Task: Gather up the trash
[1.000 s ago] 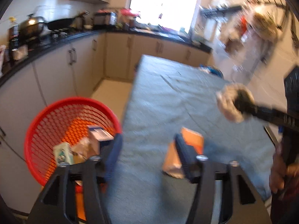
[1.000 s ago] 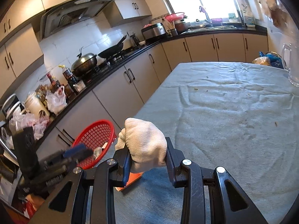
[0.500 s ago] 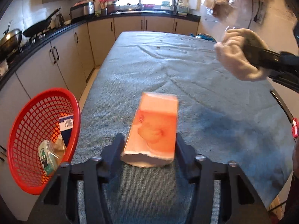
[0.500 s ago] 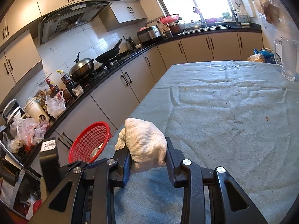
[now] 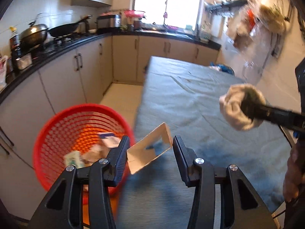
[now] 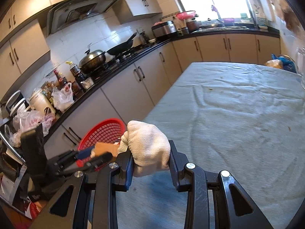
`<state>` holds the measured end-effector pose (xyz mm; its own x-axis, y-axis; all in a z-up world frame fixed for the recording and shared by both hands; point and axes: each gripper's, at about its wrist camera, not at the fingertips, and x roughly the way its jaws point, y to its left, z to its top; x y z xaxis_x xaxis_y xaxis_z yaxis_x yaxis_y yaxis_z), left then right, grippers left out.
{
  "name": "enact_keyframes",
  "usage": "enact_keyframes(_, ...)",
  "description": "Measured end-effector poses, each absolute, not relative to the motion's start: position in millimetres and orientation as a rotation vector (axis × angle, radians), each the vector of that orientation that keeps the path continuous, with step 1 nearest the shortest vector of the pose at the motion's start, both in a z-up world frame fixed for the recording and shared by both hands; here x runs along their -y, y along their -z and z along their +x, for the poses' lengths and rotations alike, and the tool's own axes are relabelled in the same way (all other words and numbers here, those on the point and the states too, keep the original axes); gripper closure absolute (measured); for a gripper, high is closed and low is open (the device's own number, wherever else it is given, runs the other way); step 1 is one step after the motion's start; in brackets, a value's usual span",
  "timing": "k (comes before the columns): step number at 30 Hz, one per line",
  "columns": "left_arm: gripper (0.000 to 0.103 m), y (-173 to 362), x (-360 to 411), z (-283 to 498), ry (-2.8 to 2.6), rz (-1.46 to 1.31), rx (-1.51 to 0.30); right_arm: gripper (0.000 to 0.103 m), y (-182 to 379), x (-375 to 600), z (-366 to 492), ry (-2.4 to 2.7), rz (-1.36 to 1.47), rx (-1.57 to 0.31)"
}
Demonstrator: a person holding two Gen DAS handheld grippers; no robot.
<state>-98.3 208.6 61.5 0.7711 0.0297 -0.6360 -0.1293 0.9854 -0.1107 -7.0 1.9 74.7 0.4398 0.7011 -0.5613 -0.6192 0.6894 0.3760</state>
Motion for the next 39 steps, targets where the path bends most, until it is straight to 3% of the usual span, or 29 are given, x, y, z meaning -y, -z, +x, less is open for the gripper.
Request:
enact_keyframes(15,0.061,-53.0,-309.4,-125.6,-0.245,-0.263,-0.674,0.068,-58.2,-121.2,-12.6,-0.954,0.015,-0.837)
enact_keyframes(20,0.061,-48.7,-320.3,-136.7,-0.272,-0.274,-0.677,0.063,-47.1,-160.6,-8.5,-0.946,-0.029,-0.868)
enact_keyframes(22,0.059,-47.3,-322.7,-141.0,-0.282,-0.277,-0.679,0.05,-44.8,-171.5,-3.9,-0.944,-0.017,-0.889)
enact_keyframes(24,0.053,-47.2,-323.9,-145.0,-0.297,-0.274,-0.675,0.043,-48.2,-174.0,-3.5,-0.951,-0.005,-0.879)
enact_keyframes(27,0.042,-49.4,-324.5,-153.3,-0.324,-0.268,-0.663,0.043,-59.5,-168.5,-7.9,-0.952,-0.007,-0.837)
enact_keyframes(32,0.034,-56.3,-313.0,-162.3,-0.382,-0.269,-0.609,0.036,-72.2,-143.3,-14.7,-0.932,0.03,-0.797)
enact_keyframes(35,0.022,-57.6,-302.9,-167.1,-0.418,-0.28,-0.581,0.032,-75.0,-121.9,-17.7,-0.914,0.05,-0.787)
enact_keyframes(39,0.021,-56.9,-282.8,-166.6,-0.465,-0.238,-0.574,0.028,-75.0,-92.4,-24.5,-0.882,0.069,-0.777)
